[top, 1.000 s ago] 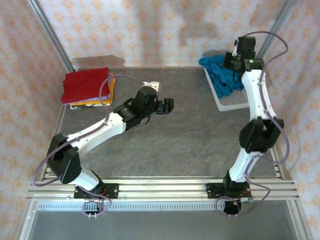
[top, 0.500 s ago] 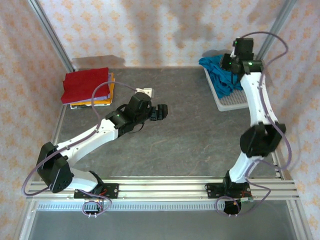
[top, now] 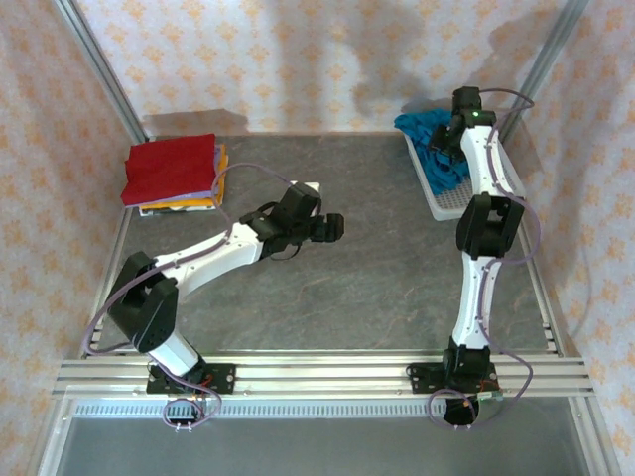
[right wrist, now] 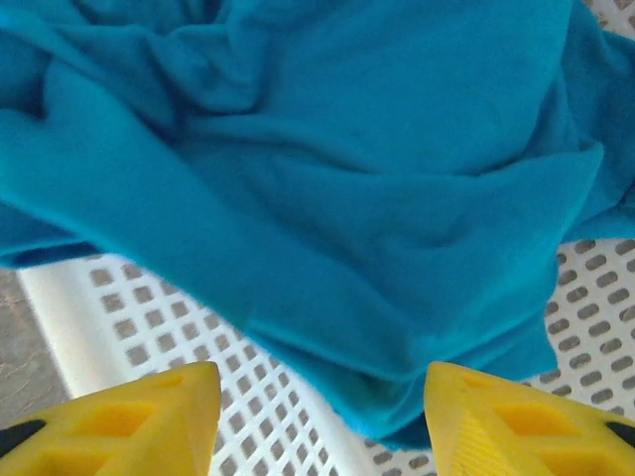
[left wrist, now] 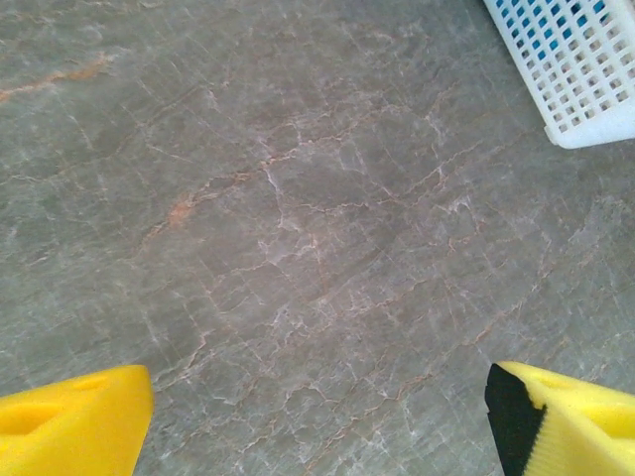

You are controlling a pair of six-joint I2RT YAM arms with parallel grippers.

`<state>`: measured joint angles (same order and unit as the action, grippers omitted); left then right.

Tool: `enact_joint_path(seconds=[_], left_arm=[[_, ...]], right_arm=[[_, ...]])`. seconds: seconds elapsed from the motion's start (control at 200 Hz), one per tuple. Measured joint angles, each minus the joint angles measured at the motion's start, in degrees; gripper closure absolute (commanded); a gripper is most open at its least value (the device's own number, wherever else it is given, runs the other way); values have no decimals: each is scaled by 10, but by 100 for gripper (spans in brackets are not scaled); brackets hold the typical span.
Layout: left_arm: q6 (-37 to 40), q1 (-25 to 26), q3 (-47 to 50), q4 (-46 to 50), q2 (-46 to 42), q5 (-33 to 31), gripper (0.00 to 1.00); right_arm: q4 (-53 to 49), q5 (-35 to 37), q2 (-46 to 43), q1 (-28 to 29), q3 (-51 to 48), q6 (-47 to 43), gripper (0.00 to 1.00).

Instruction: Fold and stack the t-shirts

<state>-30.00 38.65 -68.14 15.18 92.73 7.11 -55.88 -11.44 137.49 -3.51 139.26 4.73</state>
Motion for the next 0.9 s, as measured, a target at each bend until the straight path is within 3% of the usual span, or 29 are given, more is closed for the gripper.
enact_joint_path(seconds=[0.31, 0.561, 0.896], left_arm=[[0, 0, -25, 4, 13, 5, 16], [-1, 0, -25, 4, 8, 4, 17], [0, 0, -13, 5, -62, -3, 16]], right_arm=[[-3, 8, 37, -2, 22, -15, 89], [5, 7, -24, -2, -22, -21, 93], [31, 7, -278, 30, -127, -25, 93]])
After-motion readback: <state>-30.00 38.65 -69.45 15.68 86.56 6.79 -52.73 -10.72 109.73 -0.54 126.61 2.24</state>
